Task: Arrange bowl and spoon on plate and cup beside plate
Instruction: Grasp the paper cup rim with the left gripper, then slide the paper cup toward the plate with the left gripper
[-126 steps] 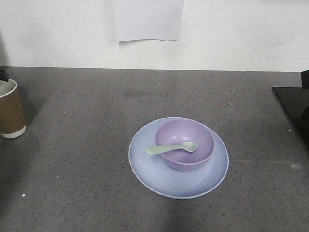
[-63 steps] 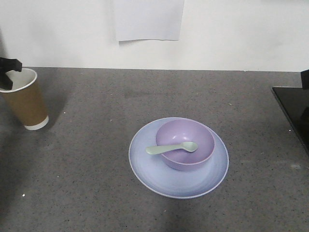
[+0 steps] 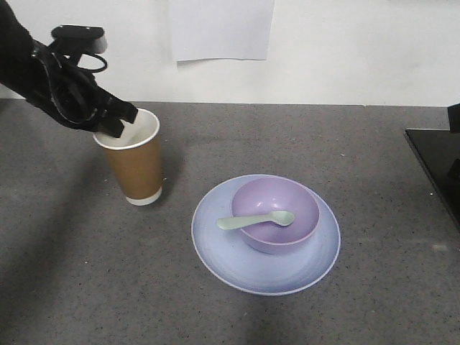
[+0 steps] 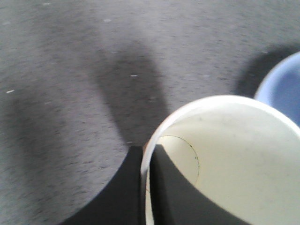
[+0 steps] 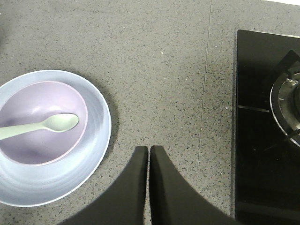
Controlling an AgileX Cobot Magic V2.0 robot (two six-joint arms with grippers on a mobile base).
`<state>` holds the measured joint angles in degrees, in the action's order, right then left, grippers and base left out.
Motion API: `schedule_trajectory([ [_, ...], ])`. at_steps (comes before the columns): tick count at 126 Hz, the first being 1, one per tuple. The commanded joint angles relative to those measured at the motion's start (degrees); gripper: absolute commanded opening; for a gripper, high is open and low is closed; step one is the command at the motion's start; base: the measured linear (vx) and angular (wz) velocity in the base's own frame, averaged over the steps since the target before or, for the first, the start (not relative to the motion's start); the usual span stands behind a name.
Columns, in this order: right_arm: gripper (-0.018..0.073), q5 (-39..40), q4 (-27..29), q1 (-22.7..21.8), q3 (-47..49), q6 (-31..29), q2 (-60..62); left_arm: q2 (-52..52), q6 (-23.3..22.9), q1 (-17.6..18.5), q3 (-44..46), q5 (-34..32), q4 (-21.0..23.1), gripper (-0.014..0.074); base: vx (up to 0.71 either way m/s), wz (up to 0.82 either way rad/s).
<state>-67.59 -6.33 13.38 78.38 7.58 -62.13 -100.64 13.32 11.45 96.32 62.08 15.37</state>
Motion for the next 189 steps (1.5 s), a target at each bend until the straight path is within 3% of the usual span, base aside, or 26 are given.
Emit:
schedule_trajectory([
  [1,-0.0001,3.2,-0.8,-0.3,1.5,-0.3,0.8,2.6,-0.3,2.9,1.5,-2.5,0.9,-0.0008,0.0,0.0],
  [34,-0.0001,3.2,-0.8,-0.3,1.5,-0.3,0.8,0.6,-1.8,7.1,1.5,-4.8,-0.4,-0.0008,0.0,0.0],
  [132,-0.0001,3.2,-0.8,-0.3,1.5,-0.3,0.8,-2.1,-3.3,7.1,1.5,-4.9,-1.9,0.0006,0.0,0.0],
  [158,-0.0001,3.2,-0.8,-0.3,1.5,-0.3,0.8,-2.1,-3.1,7.1,1.5,-4.3,-1.9,0.0061,0.0,0.0],
  [189,-0.0001,3.2,-0.8,-0.3,1.5,-0.3,0.8,-2.0,-3.1,7.1,1.5,-3.8,-1.9,0.0199,0.0,0.0],
])
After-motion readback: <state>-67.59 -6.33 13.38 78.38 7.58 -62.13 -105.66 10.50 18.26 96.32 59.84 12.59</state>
